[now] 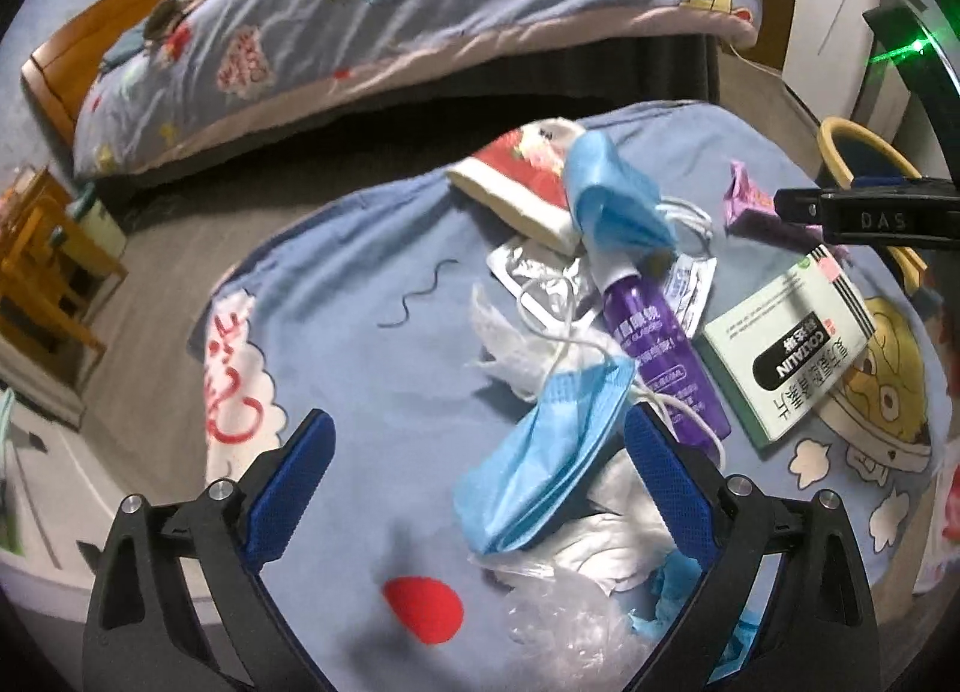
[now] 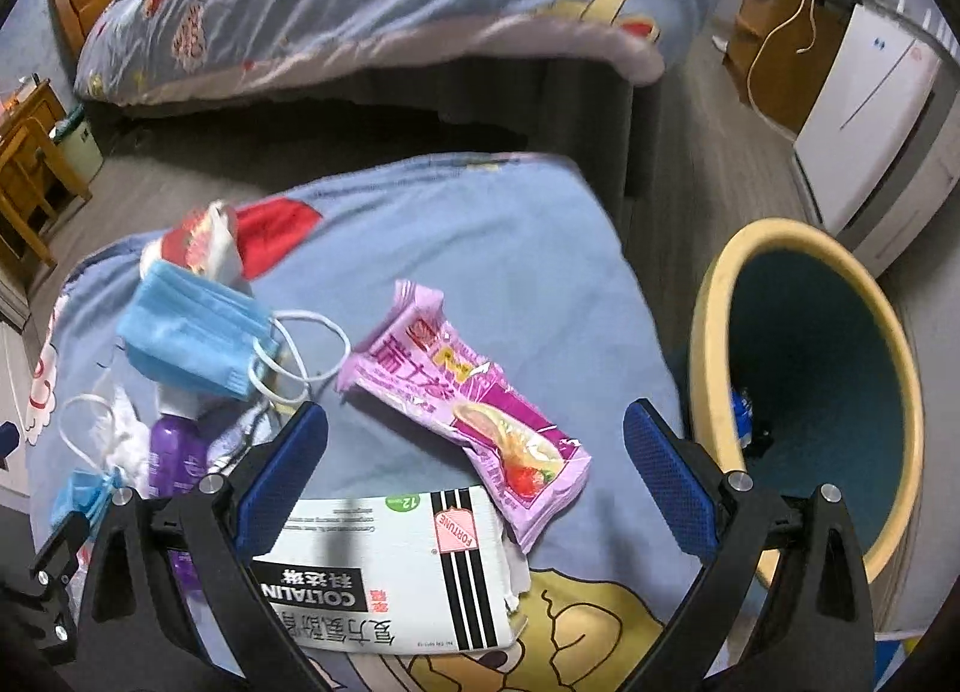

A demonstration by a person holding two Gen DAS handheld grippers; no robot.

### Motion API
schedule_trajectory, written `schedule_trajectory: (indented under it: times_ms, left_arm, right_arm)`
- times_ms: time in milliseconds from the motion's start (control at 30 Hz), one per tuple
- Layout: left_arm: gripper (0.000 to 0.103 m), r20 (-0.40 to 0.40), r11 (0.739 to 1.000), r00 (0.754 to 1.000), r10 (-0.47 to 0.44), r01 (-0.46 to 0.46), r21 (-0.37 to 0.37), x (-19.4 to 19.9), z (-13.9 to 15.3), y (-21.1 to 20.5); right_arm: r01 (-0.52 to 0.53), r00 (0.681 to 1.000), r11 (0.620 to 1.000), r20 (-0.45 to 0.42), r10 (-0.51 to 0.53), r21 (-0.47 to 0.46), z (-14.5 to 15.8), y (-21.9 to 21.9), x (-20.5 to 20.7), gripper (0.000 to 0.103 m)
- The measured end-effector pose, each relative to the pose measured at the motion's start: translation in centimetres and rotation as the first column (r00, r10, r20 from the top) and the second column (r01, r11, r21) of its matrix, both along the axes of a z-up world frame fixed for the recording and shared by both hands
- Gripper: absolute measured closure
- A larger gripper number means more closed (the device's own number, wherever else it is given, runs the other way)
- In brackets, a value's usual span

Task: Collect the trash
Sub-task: 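Grasp the blue face mask with the left tool while the right tool grasps the pink wrapper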

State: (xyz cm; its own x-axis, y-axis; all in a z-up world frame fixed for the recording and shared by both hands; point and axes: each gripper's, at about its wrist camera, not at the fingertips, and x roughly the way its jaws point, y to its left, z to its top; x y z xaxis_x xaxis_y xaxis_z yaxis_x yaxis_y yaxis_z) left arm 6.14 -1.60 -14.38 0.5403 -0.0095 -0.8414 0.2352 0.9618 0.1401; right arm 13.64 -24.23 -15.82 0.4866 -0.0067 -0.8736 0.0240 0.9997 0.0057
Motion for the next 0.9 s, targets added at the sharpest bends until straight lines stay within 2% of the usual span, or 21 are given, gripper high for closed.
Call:
schedule_trajectory:
  times_ms: [133,200,367,433,467,533,600,633,700,900]
  left_arm:
    - [0.012,-0.032,0.999,0.999,0.012,-0.013,-0.032,0.3,-0.4,0.3]
    - [0.027,-0.057,0.999,0.998,0.002,-0.005,-0.043,0.5,-0.8,0.3]
    - [0.042,-0.119,0.998,0.992,-0.031,0.024,-0.061,0.5,-1.8,0.1]
    - [0.051,-0.136,0.998,0.990,-0.036,0.027,-0.061,0.4,-2.1,0.1]
    - [0.056,-0.139,0.998,0.990,-0.037,0.028,-0.063,0.4,-2.1,0.1]
    - [0.067,-0.131,0.997,0.990,-0.043,0.034,-0.068,0.3,-1.7,0.1]
    - [0.077,-0.118,0.997,0.992,-0.042,0.033,-0.070,0.2,-1.2,0.1]
    - [0.079,-0.110,0.997,0.993,-0.039,0.031,-0.076,0.1,-0.9,0.3]
    - [0.083,-0.096,0.996,0.995,-0.029,0.022,-0.082,0.0,-0.3,0.7]
    - [0.087,-0.031,0.995,1.000,0.002,-0.005,-0.104,-0.2,1.7,1.7]
  right_arm:
    - [-0.044,0.999,0.998,-0.030,0.043,-0.039,-1.3,0.7,0.6,0.006]
    - [-0.047,0.998,0.998,-0.039,0.046,-0.044,-1.8,0.8,0.8,0.009]
    - [-0.080,0.993,0.993,-0.092,0.072,-0.084,-3.2,1.4,1.2,0.038]
    - [-0.093,0.992,0.992,-0.094,0.085,-0.084,-3.3,1.5,1.2,0.057]
    - [-0.098,0.992,0.992,-0.089,0.091,-0.080,-3.2,1.5,1.2,0.060]
    - [-0.102,0.992,0.992,-0.086,0.096,-0.068,-2.9,1.4,1.1,0.082]
    - [-0.090,0.993,0.994,-0.082,0.085,-0.059,-2.5,0.9,1.0,0.088]
    - [-0.084,0.994,0.995,-0.079,0.080,-0.053,-2.3,0.6,1.0,0.092]
    - [-0.056,0.996,0.998,-0.070,0.054,-0.028,-1.5,-0.3,0.9,0.092]
    - [-0.034,0.999,0.999,-0.024,0.034,0.010,1.0,-1.3,0.3,0.092]
